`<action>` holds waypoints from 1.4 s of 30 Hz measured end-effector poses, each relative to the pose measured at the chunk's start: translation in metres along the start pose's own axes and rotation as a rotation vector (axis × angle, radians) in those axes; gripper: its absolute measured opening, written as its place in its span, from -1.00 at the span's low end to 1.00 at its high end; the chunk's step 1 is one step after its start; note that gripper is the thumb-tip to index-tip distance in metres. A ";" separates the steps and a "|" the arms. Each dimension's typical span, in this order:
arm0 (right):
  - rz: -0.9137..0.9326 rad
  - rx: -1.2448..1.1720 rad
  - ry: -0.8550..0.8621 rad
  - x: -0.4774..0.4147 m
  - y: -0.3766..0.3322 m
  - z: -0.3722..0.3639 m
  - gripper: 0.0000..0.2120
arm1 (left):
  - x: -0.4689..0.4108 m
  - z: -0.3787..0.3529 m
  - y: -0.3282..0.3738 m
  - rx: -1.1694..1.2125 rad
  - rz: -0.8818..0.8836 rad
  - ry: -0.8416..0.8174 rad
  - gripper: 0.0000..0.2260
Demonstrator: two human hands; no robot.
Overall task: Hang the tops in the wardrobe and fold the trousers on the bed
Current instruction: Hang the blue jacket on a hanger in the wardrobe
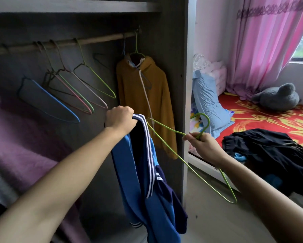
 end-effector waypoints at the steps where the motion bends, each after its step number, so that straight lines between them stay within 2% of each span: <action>1: 0.016 -0.022 0.014 0.001 -0.005 0.006 -0.75 | 0.001 -0.006 -0.001 0.001 0.066 -0.037 -0.82; 4: 0.006 -0.098 0.011 0.004 -0.015 0.026 -0.73 | 0.008 -0.021 -0.008 0.047 0.290 -0.119 -0.83; 6: -0.067 -0.168 -0.085 0.006 -0.016 0.034 -0.73 | 0.011 -0.028 -0.011 0.084 0.388 -0.141 -0.82; 10: -0.065 0.003 -0.236 0.009 -0.026 0.013 -0.71 | 0.009 -0.030 0.007 0.151 0.350 -0.108 -0.79; 12: -0.099 -0.014 -0.250 0.007 -0.035 -0.011 -0.70 | 0.007 -0.023 0.024 0.226 0.309 -0.042 -0.78; 14: -0.106 -0.039 -0.200 -0.001 -0.043 -0.036 -0.70 | 0.003 -0.010 0.036 0.354 0.314 0.043 -0.83; 19: -0.157 0.049 -0.032 -0.029 -0.032 -0.073 -0.60 | -0.001 0.017 0.025 0.628 0.506 0.162 -0.98; 22: -0.179 0.003 0.020 -0.040 -0.030 -0.075 -0.64 | 0.002 0.026 0.009 0.784 0.669 0.092 -0.87; 25: -0.103 -0.132 0.113 -0.048 -0.045 -0.064 -0.70 | 0.008 0.023 -0.003 0.892 0.751 -0.124 -0.66; 27: -0.009 -0.204 0.140 -0.048 -0.060 -0.054 -0.73 | 0.009 0.021 -0.004 0.869 0.653 -0.196 -0.55; 31: 0.159 -0.270 0.144 -0.045 -0.081 -0.037 -0.73 | -0.004 0.027 0.006 0.312 0.099 0.003 -0.48; 33: 0.212 -0.293 0.129 -0.045 -0.082 -0.028 -0.70 | -0.012 0.024 0.014 0.190 -0.086 0.023 -0.59; 36: 0.248 -0.241 0.102 -0.045 -0.074 -0.018 -0.71 | -0.018 0.012 0.028 0.259 -0.114 -0.082 -0.84; 39: 0.253 -0.064 0.080 -0.055 -0.054 -0.014 -0.83 | -0.010 -0.002 0.043 0.306 -0.062 -0.095 -0.89; 41: 0.248 0.136 0.111 -0.056 -0.034 -0.010 -0.57 | -0.004 -0.011 0.049 0.290 -0.018 -0.083 -0.88; 42: 0.274 0.228 0.198 -0.053 -0.024 -0.007 -0.46 | -0.002 -0.015 0.050 0.283 -0.002 -0.079 -0.88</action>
Point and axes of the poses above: each hand's wrist, its own x-axis away from the middle knuckle, its own z-axis out of the back of the hand, y = z × x, the point moved 3 cm from there along -x, towards the middle knuckle, and after that the axes turned 15 degrees about y, right-handed, at the moved point
